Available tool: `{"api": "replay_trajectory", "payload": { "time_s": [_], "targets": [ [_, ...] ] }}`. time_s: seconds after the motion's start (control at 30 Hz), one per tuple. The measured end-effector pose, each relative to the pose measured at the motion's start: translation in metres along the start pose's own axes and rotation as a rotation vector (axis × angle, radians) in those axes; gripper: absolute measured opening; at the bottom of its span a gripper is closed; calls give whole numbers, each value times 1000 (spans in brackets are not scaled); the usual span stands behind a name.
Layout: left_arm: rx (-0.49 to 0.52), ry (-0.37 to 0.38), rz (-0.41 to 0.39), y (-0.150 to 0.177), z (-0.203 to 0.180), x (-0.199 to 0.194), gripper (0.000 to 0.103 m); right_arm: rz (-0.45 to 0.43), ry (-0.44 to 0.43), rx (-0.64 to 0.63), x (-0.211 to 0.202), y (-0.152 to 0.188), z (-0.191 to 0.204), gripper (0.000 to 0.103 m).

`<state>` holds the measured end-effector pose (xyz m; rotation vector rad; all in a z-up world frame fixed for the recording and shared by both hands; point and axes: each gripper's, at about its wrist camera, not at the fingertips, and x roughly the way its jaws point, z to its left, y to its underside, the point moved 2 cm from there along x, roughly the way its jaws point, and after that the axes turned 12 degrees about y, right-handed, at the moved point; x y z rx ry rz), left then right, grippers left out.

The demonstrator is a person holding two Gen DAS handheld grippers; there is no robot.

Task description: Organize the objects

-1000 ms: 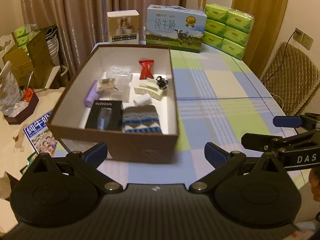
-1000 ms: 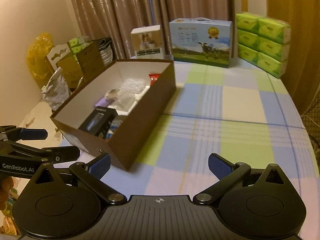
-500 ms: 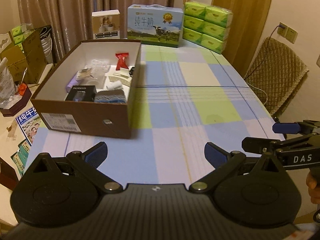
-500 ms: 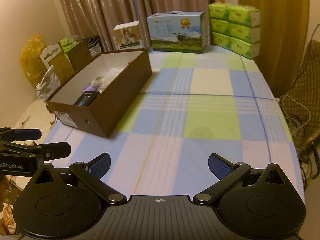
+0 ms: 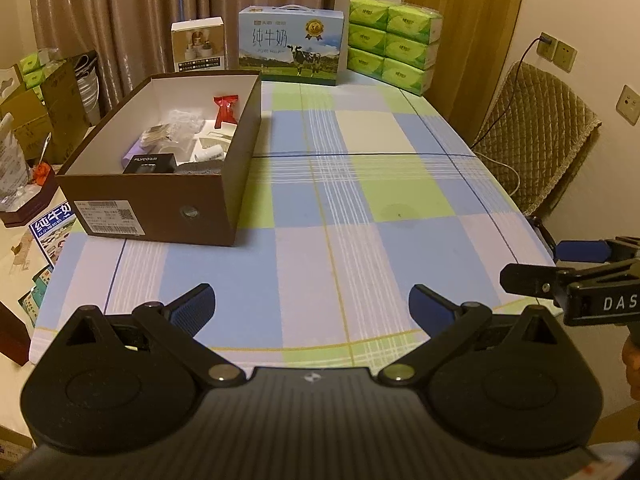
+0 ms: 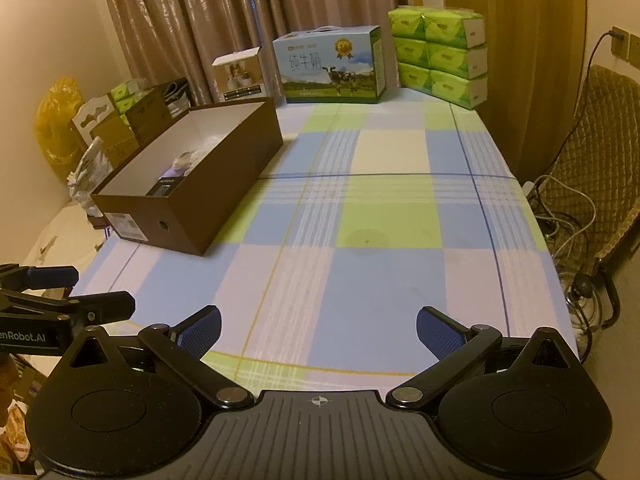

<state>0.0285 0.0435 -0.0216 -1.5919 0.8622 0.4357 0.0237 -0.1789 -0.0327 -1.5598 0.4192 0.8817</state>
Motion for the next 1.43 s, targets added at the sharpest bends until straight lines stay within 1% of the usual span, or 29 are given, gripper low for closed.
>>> {"api": "replay_trajectory", "payload": {
  "time_s": [0.3, 1.33, 1.43],
  "targets": [
    [-6, -9, -13, 3, -5, -7, 102, -5, 3, 1, -5, 2, -3, 101],
    [-13, -18, -16, 3, -8, -9, 102, -2, -1, -1, -4, 3, -5, 101],
    [-13, -28, -18, 3, -9, -8, 102, 0, -2, 2, -2, 3, -7, 101]
  ]
}}
